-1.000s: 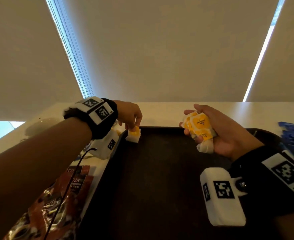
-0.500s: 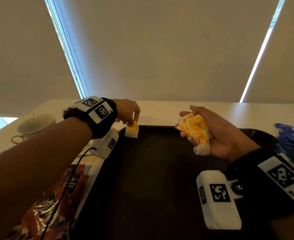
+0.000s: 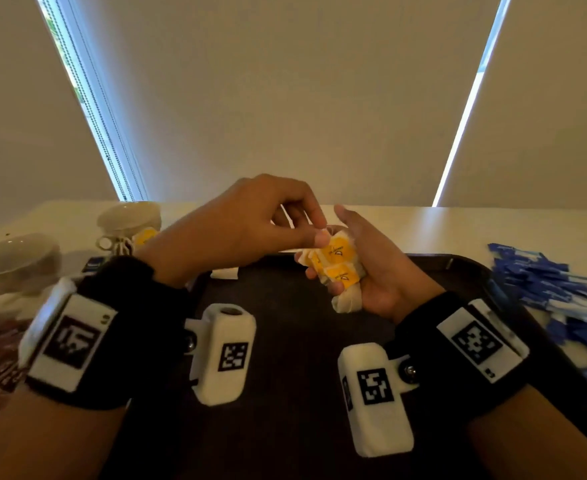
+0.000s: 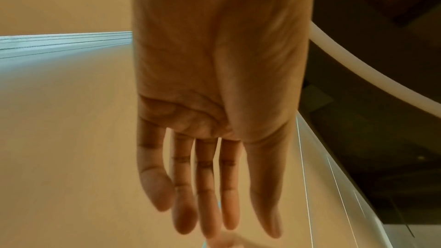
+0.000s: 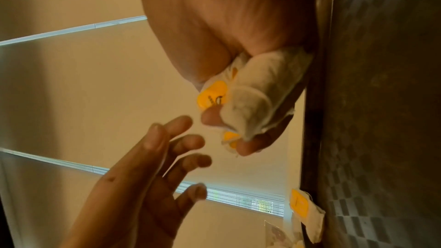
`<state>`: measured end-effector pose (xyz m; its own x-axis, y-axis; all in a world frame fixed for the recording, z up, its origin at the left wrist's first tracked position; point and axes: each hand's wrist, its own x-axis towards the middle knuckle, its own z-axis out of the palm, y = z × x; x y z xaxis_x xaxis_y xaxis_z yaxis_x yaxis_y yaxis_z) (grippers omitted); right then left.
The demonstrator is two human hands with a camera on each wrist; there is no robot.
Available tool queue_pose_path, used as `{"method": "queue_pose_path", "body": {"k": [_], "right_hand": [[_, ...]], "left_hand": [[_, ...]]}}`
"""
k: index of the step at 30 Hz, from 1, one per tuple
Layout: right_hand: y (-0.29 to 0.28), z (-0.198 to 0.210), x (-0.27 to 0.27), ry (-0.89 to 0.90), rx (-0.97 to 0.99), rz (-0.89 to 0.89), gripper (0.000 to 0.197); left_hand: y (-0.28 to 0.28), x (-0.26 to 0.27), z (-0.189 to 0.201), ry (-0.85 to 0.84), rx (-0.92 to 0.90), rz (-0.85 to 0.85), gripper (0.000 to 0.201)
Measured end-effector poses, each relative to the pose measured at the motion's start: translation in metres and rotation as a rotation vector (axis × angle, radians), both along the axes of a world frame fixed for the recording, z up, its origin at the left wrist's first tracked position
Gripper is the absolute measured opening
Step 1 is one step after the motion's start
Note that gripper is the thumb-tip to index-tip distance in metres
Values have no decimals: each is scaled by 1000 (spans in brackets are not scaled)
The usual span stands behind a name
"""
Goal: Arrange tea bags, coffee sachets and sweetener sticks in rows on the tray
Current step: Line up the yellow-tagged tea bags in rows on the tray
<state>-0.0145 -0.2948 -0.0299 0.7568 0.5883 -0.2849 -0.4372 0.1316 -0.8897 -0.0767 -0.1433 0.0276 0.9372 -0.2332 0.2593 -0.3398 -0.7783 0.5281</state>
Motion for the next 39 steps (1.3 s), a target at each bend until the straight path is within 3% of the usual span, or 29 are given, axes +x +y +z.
{"method": "queue_pose_path", "body": {"k": [7,14,20,27,34,37,39], "right_hand": [[5,-2,-6,1,4,106,57],[4,1,-6,-52,-34,134,54],[3,-1,-6,-32,-18,118,57],[0,0,-5,10,24,65,41],[-2,-4,5,67,23,27,35],[-5,-5,8,79,64,11,38],[-8,-6,10,84,80,-15,37]], "left_hand": [[-5,15,-21,-17,76,35,15],[4,17,-18,94,-83,28,8],[4,16,-19,67,-138,46,8],[6,3,-5,131,-473,31,3],[26,-5,11,11,-595,165,3],[47,-6,16,-115,-502,254,2],[58,-2,15,-57,-346,269,2]]}}
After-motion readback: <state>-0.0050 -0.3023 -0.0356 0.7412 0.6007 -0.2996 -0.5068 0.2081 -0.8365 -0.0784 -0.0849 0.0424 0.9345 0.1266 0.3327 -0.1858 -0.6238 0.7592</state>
